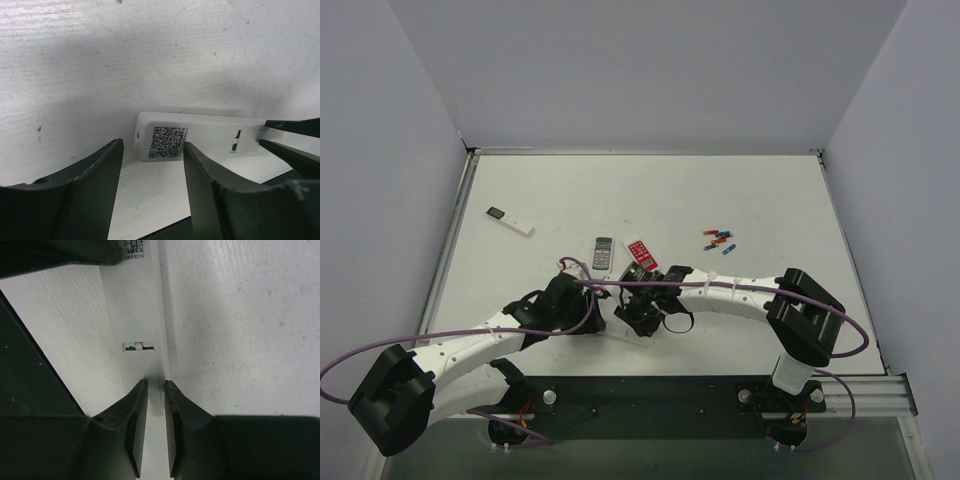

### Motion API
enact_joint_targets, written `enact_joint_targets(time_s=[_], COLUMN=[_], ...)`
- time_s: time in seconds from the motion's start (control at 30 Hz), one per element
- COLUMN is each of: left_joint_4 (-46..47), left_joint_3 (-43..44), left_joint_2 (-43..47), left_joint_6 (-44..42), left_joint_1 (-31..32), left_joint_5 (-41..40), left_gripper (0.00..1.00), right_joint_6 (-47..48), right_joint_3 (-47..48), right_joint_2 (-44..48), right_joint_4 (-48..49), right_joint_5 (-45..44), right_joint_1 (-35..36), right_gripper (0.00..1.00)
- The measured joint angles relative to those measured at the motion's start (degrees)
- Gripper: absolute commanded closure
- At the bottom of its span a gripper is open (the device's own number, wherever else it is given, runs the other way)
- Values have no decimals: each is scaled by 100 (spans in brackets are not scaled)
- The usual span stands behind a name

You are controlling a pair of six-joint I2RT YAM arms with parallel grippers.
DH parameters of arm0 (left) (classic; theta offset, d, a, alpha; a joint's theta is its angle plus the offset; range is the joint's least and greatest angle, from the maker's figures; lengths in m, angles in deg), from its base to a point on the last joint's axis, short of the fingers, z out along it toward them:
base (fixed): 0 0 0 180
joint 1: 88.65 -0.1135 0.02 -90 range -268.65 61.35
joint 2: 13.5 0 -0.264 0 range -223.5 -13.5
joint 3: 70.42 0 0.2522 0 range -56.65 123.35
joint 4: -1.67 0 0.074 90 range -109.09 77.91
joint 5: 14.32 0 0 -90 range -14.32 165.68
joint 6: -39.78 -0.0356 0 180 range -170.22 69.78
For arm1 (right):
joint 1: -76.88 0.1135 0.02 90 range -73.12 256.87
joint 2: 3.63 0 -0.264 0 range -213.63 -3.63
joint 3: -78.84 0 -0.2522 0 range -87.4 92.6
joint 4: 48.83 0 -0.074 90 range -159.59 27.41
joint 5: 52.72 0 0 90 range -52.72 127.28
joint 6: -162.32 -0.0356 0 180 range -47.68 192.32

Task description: Load the batteries into the remote control

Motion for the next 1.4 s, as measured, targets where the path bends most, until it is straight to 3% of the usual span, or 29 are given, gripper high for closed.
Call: enact_joint_targets(time_s=[0.57,1.13,1.4], left_joint_4=[-2,-74,-136], left_joint_3=[-68,-98,37], left_joint_2=[55,186,247], left_joint_6=[15,46,-35], left_joint_1=[0,-4,35], left_joint_5=[59,63,63], left_gripper=[39,36,30], right_joint_6=[76,192,-387], right_joint_3=[146,328,372], right_joint_2=[-83,-120,501], right_joint_4=[-184,-396,-553], right_joint_5=[-258,-623,-1088], right_joint_1=[219,315,367], right_gripper=[71,67,64])
